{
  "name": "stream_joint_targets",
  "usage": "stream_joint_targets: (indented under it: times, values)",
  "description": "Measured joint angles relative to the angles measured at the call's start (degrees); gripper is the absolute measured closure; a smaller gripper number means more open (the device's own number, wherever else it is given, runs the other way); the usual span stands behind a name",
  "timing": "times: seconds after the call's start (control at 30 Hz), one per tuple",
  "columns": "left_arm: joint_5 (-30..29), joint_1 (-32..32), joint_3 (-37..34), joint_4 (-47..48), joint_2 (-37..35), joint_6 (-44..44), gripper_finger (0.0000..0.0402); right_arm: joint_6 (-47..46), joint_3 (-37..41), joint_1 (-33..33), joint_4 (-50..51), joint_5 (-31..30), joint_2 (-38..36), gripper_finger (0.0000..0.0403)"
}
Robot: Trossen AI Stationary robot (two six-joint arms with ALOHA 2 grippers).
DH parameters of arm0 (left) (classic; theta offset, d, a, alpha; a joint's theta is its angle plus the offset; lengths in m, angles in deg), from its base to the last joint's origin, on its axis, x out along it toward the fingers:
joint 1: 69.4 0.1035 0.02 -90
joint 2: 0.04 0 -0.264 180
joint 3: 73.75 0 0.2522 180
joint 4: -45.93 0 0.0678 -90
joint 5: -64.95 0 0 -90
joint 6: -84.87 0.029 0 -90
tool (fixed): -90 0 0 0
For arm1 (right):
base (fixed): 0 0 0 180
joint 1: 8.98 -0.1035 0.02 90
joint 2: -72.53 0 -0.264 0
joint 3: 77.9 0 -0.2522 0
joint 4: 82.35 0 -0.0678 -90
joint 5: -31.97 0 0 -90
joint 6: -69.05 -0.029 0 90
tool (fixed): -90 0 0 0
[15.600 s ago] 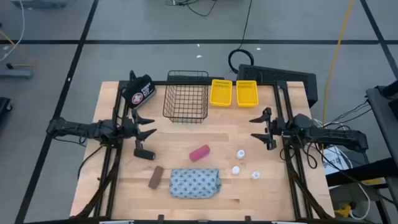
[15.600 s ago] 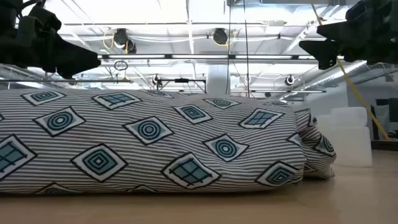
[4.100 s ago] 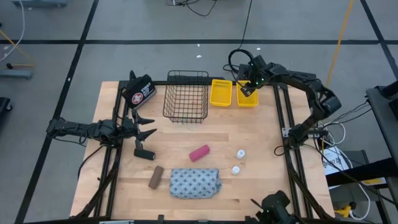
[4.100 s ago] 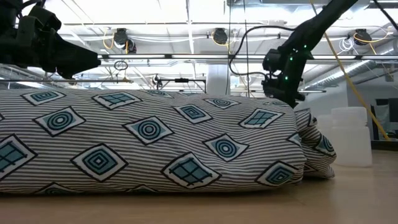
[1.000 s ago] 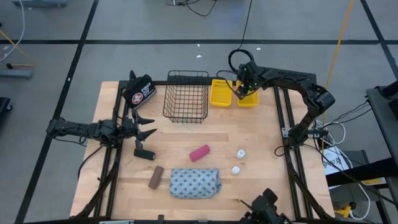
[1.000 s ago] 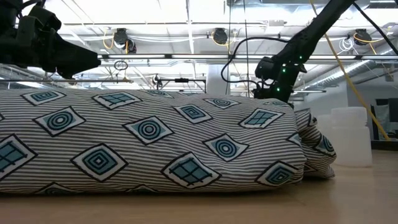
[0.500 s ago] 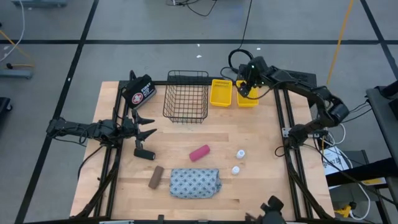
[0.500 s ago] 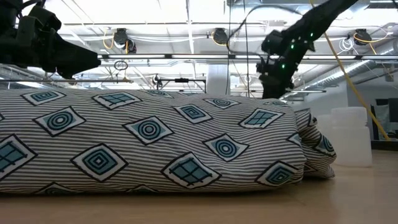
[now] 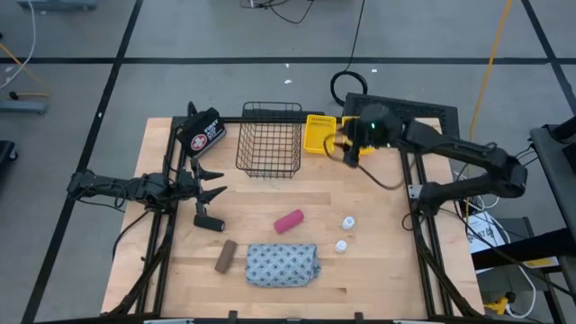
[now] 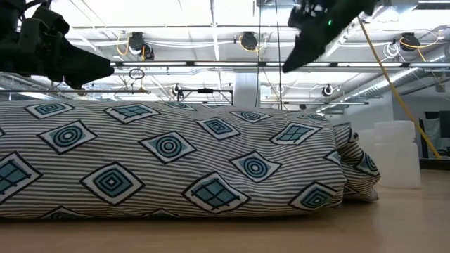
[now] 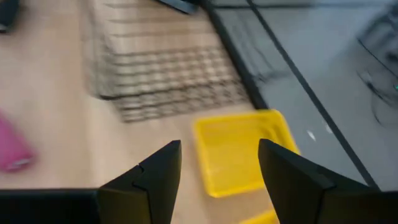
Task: Pick & Place Medicine items
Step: Put the top white medicine bottle into the right yellow basket
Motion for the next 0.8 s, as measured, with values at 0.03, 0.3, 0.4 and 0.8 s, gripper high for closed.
stream_joint_targets:
  times: [0.03, 0.3, 0.4, 0.8]
  values:
    - [-0.01, -0.01, -0.01, 0.0, 0.01, -0.01, 0.0188, -0.6, 0.0, -2.1, 0.09, -0.04, -0.65, 0.0202]
    - [-0.02, 0.0, 0.0, -0.01, 0.0, 0.0, 0.0188, -2.28, 0.0, -17.91, 2.69, -0.18, -2.77, 0.0202]
    - [-0.02, -0.02, 0.0, 0.0, 0.0, -0.02, 0.0188, -3.82, 0.0, -23.21, 3.83, -0.19, -2.73, 0.0202]
    - [0.0, -0.01, 0.0, -0.01, 0.02, 0.0, 0.0188, -8.85, 0.0, -35.93, -8.65, -0.11, -2.23, 0.0202]
